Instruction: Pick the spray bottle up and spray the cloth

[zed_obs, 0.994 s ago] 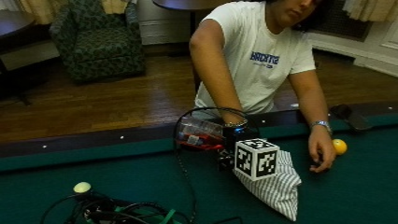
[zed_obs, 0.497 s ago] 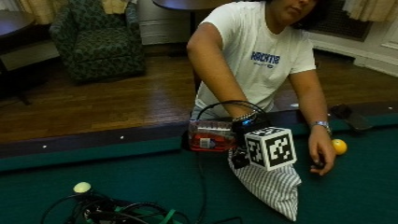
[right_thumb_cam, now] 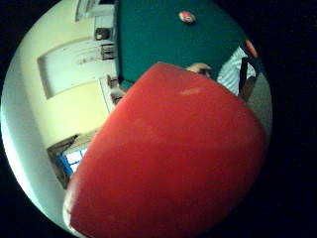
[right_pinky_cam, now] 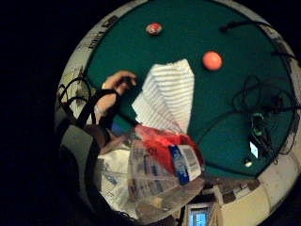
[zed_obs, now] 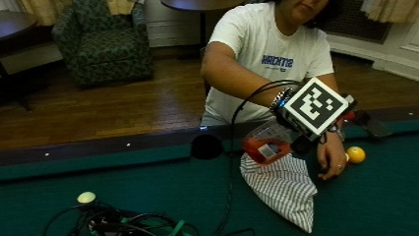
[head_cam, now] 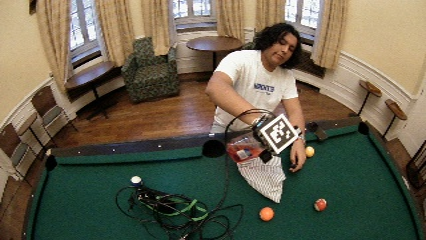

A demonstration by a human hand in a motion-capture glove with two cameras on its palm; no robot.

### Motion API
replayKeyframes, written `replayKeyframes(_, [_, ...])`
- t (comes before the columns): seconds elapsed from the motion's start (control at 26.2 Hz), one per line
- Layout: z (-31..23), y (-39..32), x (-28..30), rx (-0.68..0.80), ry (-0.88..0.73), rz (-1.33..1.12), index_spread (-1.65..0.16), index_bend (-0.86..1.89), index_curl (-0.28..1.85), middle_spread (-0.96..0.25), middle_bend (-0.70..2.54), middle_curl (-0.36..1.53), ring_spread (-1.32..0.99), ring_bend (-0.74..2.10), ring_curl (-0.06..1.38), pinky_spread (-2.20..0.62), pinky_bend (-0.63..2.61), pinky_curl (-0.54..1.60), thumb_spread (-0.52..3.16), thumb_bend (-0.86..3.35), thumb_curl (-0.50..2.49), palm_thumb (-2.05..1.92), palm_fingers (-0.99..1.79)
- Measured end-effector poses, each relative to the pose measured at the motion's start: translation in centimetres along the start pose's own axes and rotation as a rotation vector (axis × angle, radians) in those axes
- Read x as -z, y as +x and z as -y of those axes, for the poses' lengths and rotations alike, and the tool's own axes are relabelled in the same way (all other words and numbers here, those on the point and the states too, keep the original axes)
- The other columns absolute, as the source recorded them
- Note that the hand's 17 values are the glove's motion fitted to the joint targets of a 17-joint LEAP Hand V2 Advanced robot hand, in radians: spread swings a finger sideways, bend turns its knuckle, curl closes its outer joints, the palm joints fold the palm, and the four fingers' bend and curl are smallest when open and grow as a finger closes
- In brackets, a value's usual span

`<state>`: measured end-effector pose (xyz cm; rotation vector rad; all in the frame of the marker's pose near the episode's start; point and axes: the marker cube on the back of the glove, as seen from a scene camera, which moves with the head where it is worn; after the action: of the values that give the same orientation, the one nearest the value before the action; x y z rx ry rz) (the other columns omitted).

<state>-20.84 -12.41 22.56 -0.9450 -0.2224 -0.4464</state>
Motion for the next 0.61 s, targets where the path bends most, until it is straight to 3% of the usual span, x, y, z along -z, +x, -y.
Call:
replayKeyframes(0.34, [3.9, -6.8, 0.5, 0.271, 0.242, 0.229, -0.28, 0.19, 0.60, -0.19, 0.60, 0.53, -0.19, 0.72, 0.45, -0.25, 0.44, 0.38, 0.61, -0.03, 0.82, 0.87, 1.36])
replayKeyframes(0.61, [8.5, -11.0, -2.5, 0.396, 0.269, 0.407, -0.28, 0.19, 0.60, -0.18, 0.60, 0.53, -0.19, 0.72, 0.45, -0.25, 0.44, 0.38, 0.62, -0.03, 0.82, 0.87, 1.36])
